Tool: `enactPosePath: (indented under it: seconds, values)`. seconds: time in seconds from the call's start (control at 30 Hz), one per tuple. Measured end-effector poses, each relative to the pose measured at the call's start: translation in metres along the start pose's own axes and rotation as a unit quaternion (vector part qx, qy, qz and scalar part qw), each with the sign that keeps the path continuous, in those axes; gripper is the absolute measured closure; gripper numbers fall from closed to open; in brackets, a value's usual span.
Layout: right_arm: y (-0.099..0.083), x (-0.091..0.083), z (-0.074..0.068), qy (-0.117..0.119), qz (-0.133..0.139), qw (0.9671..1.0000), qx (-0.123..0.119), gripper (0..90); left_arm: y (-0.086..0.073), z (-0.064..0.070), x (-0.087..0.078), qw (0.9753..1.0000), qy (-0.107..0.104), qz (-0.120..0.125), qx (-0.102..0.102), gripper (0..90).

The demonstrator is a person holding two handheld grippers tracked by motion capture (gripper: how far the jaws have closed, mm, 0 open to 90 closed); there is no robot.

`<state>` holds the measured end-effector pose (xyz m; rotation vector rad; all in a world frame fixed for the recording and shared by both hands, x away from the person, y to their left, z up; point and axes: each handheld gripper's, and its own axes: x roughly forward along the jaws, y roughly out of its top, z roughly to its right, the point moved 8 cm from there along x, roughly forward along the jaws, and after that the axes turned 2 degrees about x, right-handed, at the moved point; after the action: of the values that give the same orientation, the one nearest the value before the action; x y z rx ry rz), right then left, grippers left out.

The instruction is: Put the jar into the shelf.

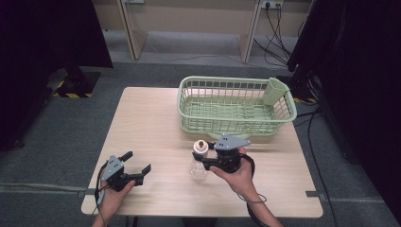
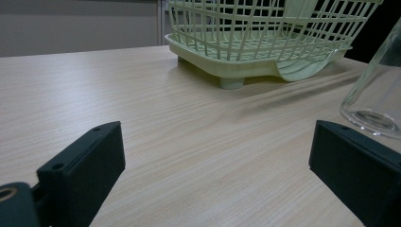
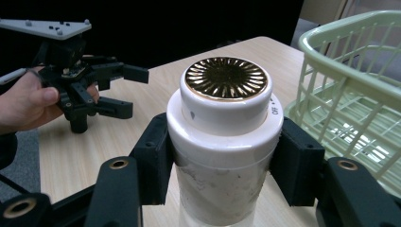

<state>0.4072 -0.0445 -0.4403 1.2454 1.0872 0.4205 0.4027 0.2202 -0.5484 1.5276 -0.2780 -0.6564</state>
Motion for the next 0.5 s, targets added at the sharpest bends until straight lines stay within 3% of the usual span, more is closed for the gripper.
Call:
enactPosePath:
  seconds: [0.5]
  values:
    - [0.017,-0.014,0.01,-0.017,0.026,0.9995,0.005,46.1,0.0,0.0,0.0,1.0,0.0,0.0,0.0,3.8]
